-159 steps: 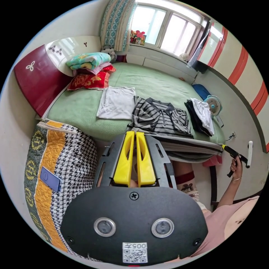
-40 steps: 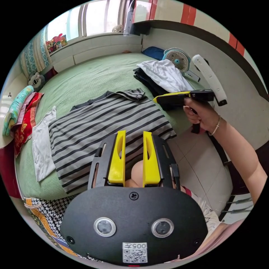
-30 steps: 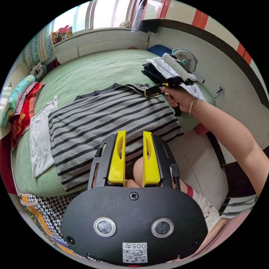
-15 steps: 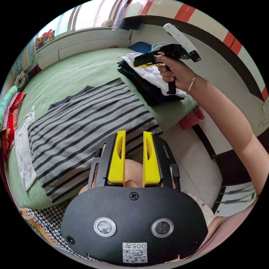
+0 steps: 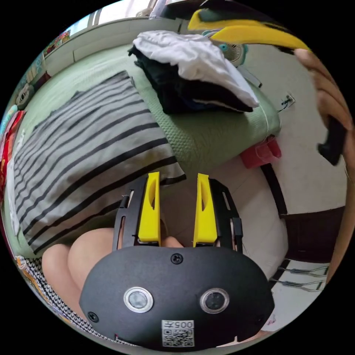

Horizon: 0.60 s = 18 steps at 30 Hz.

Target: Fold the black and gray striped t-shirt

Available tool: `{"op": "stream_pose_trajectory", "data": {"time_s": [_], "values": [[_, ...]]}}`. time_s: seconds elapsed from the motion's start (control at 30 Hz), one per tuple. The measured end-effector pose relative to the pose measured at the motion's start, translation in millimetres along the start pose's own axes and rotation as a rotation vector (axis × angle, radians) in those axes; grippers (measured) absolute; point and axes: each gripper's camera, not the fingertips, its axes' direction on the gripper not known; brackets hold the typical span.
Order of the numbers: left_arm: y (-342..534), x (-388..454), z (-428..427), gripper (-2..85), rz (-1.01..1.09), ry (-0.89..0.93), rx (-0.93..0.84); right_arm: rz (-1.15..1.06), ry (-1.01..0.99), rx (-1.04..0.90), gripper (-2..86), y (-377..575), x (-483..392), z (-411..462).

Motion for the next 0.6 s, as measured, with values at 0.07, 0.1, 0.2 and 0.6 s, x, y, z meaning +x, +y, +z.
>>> {"op": "stream_pose_trajectory", "data": {"time_s": [0.07, 0.1, 0.2, 0.6], "values": [[-1.1, -6.4, 4.3, 11.2, -0.078, -0.046, 0.013, -0.007, 0.004, -0.005, 9.0, -4.1, 2.3, 5.0], [-3.5, -10.1, 4.0, 8.5, -0.093, -0.024, -0.005, -0.009, 0.003, -0.009, 9.0, -5.5, 2.7, 6.9], [-9.9, -20.0, -1.3, 6.0, -0.066, -0.002, -0.069, -0.019, -0.014, -0.031, 9.1, -14.8, 4.5, 19.0], [32.4, -94.4, -111.2, 1.2, -0.005, 0.131, 0.149, 0.063, -0.201, -0.209, 15.9, -120.5, 19.1, 99.4]]}}
